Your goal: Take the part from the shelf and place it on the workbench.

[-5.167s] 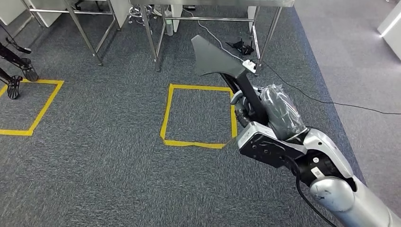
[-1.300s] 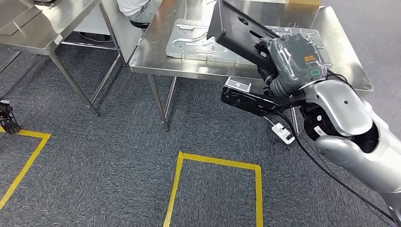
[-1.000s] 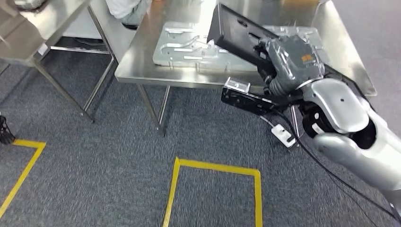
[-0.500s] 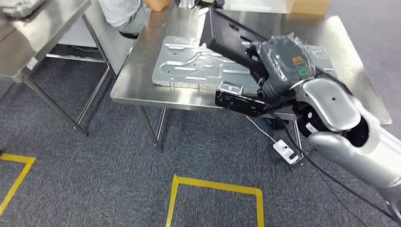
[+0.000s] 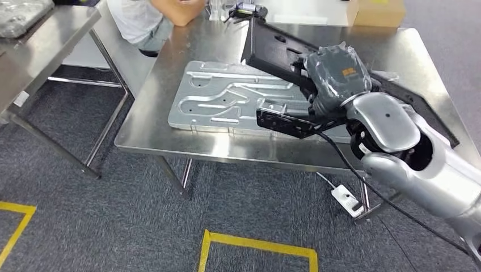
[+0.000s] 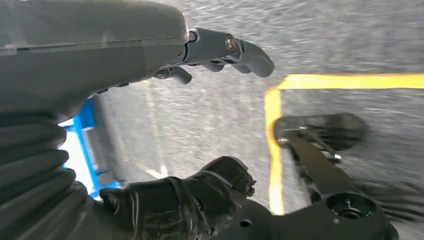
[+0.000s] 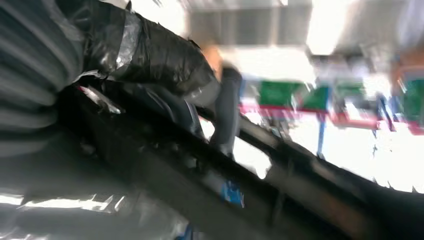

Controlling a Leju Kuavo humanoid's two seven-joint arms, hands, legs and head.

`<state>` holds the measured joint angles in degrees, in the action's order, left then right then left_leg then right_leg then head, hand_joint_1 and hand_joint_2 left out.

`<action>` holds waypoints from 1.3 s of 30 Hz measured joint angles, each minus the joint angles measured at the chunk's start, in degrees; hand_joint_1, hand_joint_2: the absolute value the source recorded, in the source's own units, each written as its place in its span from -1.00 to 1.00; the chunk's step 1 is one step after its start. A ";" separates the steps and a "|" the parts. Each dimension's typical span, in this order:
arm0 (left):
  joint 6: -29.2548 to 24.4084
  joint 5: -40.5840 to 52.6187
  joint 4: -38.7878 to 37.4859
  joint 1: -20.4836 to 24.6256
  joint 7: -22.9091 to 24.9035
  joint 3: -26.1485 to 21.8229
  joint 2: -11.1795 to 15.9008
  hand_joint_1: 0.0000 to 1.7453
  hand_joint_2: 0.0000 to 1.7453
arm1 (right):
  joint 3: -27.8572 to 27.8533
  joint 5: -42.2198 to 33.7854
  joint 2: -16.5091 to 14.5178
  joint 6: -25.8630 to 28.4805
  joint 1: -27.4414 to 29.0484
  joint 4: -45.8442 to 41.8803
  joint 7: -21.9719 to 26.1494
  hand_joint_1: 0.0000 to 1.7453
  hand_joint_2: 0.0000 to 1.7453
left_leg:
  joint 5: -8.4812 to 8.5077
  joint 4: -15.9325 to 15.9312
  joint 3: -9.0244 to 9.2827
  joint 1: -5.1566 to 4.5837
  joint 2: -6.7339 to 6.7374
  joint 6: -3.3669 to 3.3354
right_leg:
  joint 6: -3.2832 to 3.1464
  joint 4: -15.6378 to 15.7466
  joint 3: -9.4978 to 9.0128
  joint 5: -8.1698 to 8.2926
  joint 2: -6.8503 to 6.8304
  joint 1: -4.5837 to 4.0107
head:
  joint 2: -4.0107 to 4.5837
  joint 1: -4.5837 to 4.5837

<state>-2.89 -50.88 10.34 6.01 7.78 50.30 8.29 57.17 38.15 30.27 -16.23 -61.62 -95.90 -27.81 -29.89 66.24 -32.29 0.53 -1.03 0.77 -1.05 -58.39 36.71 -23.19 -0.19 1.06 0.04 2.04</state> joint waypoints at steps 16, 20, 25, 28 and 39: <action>-0.54 -0.10 -0.08 -0.19 0.20 -0.77 -0.27 -1.00 1.00 | 4.57 5.14 -4.75 -1.11 1.17 5.97 1.73 1.00 1.00 | 6.79 -9.75 -2.78 -1.04 0.27 -3.76 | 1.68 -9.39 -5.45 -9.03 0.77 -0.67 | -0.01 -0.44; -0.52 -0.14 -0.08 -0.16 0.23 -0.82 -0.46 -1.00 1.00 | 5.50 5.26 -5.36 -1.19 2.31 7.38 2.67 1.00 1.00 | 4.08 -9.56 0.40 -0.53 -0.13 -3.34 | 2.89 -13.66 2.63 -13.58 0.64 0.11 | 0.00 -0.45; 0.00 -1.11 -0.11 -0.48 -0.54 -0.98 -0.78 -1.00 1.00 | 6.48 5.18 -5.98 -1.29 3.56 9.49 3.48 1.00 1.00 | -0.34 -7.05 2.35 -0.04 -0.73 -1.36 | 2.65 -2.36 4.32 1.70 -0.10 0.54 | -0.01 -0.61; -0.27 -1.93 -0.11 -0.30 -1.57 -1.20 -0.91 -1.00 1.00 | 6.63 5.02 -6.56 -1.38 3.87 10.16 3.79 0.50 0.50 | -1.68 -6.16 2.35 0.13 -0.43 -0.49 | 1.14 -2.88 3.88 0.99 0.16 0.40 | -0.01 -0.46; -0.26 -2.10 -0.14 -0.06 -0.48 -2.25 -1.01 -1.00 -1.00 | 7.04 4.46 -8.12 -1.18 4.11 11.96 4.45 -1.00 -1.00 | 3.42 -5.33 -4.09 -0.10 0.66 -0.57 | 0.60 -2.10 0.03 -1.64 0.79 0.23 | 0.00 0.14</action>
<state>-3.14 -52.98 10.20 5.95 7.29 48.05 7.28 64.21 42.61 22.15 -17.42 -57.50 -83.94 -23.35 -26.47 60.92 -36.38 0.44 -0.37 0.20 -0.46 -60.49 36.73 -24.84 0.60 1.28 0.04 2.18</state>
